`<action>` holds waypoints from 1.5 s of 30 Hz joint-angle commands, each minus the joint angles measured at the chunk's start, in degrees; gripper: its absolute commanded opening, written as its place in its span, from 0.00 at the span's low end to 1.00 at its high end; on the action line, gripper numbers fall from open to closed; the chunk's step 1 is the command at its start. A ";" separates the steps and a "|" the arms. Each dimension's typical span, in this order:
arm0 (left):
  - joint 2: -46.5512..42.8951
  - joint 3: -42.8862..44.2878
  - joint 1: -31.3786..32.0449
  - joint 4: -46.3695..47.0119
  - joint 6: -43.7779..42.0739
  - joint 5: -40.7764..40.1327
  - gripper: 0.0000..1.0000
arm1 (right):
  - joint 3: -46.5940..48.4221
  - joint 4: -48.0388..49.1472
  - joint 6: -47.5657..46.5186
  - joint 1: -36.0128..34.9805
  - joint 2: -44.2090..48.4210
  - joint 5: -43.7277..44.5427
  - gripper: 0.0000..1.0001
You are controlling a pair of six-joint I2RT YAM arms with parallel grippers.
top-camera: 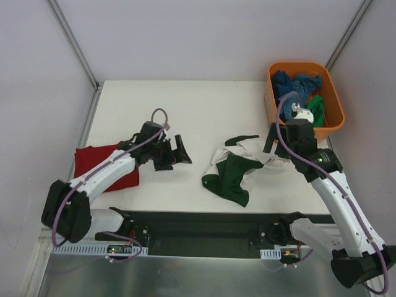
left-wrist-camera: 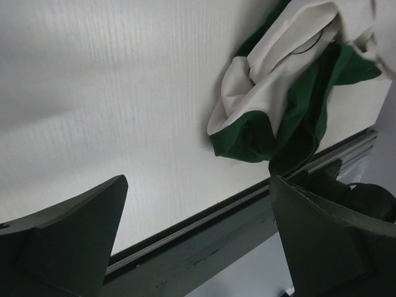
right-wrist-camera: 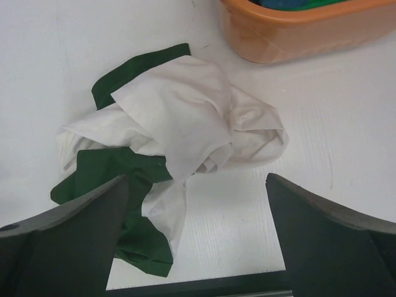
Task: Fold and stack the t-shirts
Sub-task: Flatten the tshirt out
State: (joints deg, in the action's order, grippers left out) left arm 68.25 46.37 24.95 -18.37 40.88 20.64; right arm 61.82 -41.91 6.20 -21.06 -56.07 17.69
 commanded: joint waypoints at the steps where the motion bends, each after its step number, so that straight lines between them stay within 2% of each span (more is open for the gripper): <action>1: 12.22 5.48 6.42 2.29 2.97 -0.96 0.99 | -1.44 -5.46 2.86 -0.12 7.36 8.91 0.97; 7: 25.50 12.60 13.19 2.46 3.68 0.45 0.98 | -3.28 -7.31 2.07 -0.12 14.14 12.19 0.97; 11: 32.46 17.51 15.83 2.46 2.89 1.68 0.92 | -3.20 -9.58 1.45 -0.12 14.68 11.93 0.97; 18: 41.70 23.15 17.85 2.37 4.03 3.35 0.67 | -2.85 -9.94 -2.77 -0.04 14.50 6.48 0.97; 20: 42.06 23.50 18.12 2.38 3.85 3.44 0.49 | -3.02 -9.86 -2.94 -0.03 14.50 6.65 0.97; 21: 42.05 23.33 18.03 2.46 3.85 3.09 0.36 | -3.11 -9.86 -3.03 -0.03 14.41 6.83 0.97; 22: 41.45 23.07 18.12 2.46 3.68 2.83 0.14 | -3.11 -9.77 -3.12 -0.03 14.41 6.83 0.97; 23: 41.00 22.54 18.03 2.29 3.33 2.56 0.03 | -3.20 -9.42 -3.29 -0.03 14.41 6.65 0.97; 24: 40.48 22.10 18.03 2.55 3.24 2.21 0.00 | -3.20 -9.33 -3.56 -0.03 14.07 5.96 0.97; 29: 33.89 17.72 17.85 2.29 1.05 -3.67 0.00 | -3.29 -7.23 -4.96 -0.03 12.57 2.09 0.97; 36: 19.92 9.97 11.71 0.18 -2.73 -10.53 0.00 | -4.51 -2.66 -5.50 -1.88 5.99 -10.03 0.97; 40: 13.07 8.30 10.21 -1.66 -4.76 -12.73 0.00 | -4.96 1.39 -3.74 -6.78 0.54 -11.63 0.98; 45: 8.66 7.95 10.12 -2.81 -6.34 -14.05 0.00 | -2.50 6.84 -2.86 -13.30 -8.49 -12.85 0.99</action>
State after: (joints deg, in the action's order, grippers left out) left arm 80.86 55.13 34.83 -19.29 37.58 9.45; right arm 56.77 -41.50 2.46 -30.35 -59.53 7.99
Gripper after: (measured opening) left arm 0.020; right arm 0.990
